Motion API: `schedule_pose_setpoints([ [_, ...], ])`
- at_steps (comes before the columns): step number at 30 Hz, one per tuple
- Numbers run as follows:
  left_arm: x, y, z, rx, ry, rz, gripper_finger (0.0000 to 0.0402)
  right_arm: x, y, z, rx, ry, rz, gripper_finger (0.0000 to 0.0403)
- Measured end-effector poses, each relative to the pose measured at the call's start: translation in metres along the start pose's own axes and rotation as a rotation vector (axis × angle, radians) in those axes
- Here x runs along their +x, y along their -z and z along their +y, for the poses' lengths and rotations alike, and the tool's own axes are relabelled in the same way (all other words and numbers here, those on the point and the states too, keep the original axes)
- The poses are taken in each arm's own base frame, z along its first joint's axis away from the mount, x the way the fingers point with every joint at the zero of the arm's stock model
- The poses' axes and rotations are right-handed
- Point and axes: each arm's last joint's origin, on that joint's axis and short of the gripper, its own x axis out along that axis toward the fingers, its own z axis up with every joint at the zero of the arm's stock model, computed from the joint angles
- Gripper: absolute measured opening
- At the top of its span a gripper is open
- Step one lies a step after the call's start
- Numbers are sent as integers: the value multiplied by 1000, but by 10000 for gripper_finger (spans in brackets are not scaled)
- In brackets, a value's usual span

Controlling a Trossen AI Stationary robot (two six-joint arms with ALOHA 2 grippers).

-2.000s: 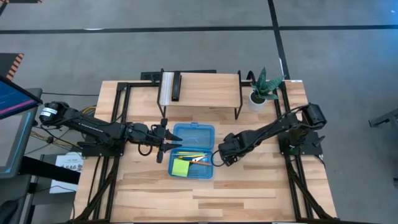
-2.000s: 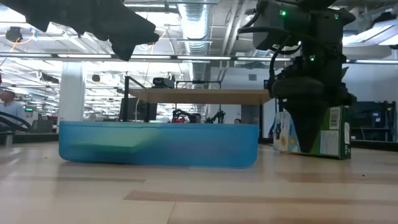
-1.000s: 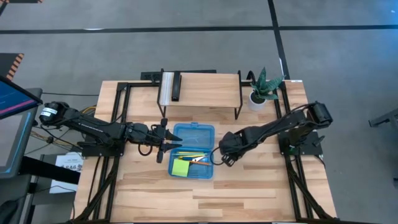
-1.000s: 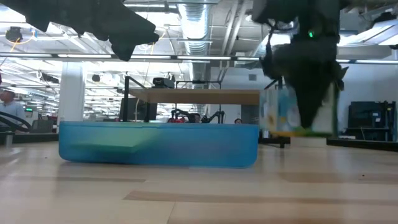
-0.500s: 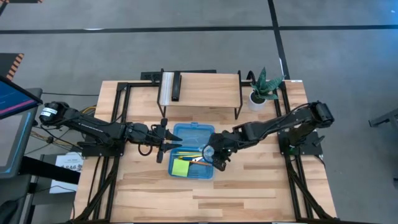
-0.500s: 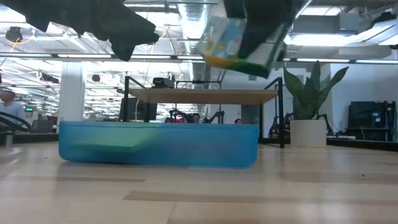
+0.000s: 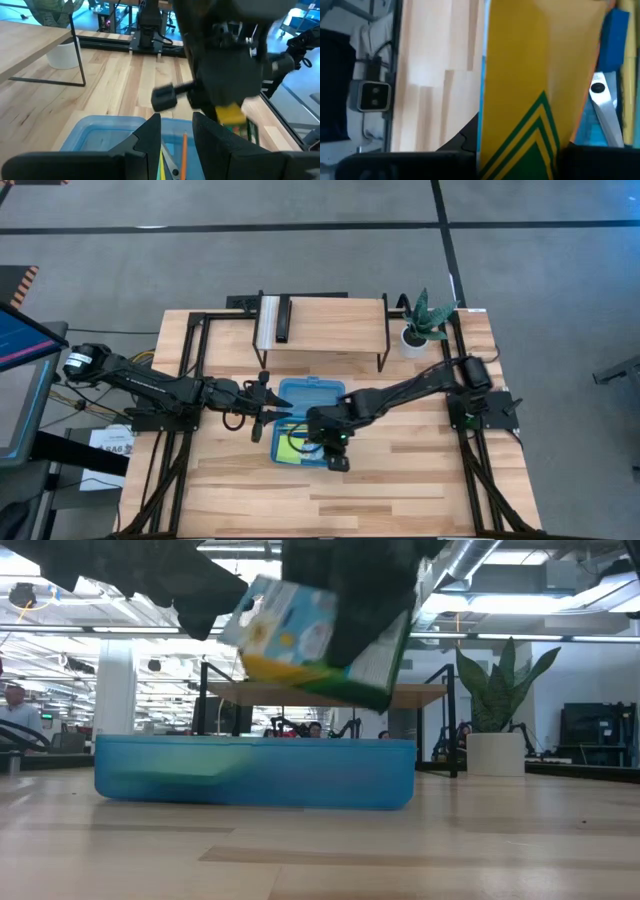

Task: Pack school essentials
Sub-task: Put the yellow crayon box into the blue supply box

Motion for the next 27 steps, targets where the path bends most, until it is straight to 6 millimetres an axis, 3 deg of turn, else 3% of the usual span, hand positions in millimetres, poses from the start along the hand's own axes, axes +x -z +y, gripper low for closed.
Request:
schedule_pose_setpoints([
  [5, 0, 0, 0, 1, -8, -1, 98, 19, -7, -19, 20, -32, 50, 99],
  [11, 0, 1, 0, 3, -12, 6, 98, 23, -10, -34, 53, -43, 57, 109],
  [22, 0, 1, 0, 3, -8, 6, 98, 22, -8, -35, 89, -36, 72, 219],
  [27, 0, 1, 0, 2, -8, 6, 98, 20, -7, -38, 103, -25, 84, 243],
])
